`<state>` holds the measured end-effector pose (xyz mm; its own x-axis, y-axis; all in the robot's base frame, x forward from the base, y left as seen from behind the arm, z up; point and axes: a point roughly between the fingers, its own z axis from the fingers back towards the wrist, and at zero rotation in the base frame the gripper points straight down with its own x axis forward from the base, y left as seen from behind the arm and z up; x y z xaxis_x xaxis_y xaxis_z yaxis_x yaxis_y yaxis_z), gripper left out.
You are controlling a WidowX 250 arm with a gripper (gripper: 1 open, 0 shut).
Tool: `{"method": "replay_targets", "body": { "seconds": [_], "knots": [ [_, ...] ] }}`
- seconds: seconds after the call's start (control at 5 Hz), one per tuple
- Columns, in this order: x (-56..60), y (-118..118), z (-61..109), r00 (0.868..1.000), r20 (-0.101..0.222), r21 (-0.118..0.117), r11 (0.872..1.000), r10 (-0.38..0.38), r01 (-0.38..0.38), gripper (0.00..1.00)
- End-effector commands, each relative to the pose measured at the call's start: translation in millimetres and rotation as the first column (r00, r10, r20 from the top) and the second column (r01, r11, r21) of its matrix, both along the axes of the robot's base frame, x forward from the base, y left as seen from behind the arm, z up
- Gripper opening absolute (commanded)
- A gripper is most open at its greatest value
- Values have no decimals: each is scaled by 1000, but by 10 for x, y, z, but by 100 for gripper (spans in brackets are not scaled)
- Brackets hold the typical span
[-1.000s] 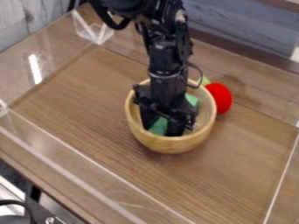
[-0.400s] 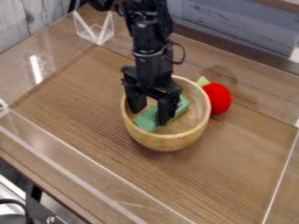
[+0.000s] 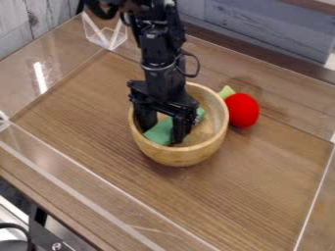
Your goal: Remove the green block from the brown bowl and put it on the table
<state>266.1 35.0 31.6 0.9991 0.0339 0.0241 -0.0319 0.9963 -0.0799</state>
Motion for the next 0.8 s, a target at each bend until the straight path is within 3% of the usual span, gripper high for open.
{"method": "replay_targets", "body": {
  "seconds": [0.0, 0.2, 0.4, 0.6],
  "knots": [
    [-16, -48, -24, 998, 28, 1, 999, 49, -49, 100],
    [-42, -135, -92, 997, 31, -4, 997, 71, -71, 100],
    [34, -148, -77, 998, 34, -10, 999, 53, -52, 100],
    [22, -59, 26, 998, 38, -4, 998, 58, -58, 0]
  ]
}}
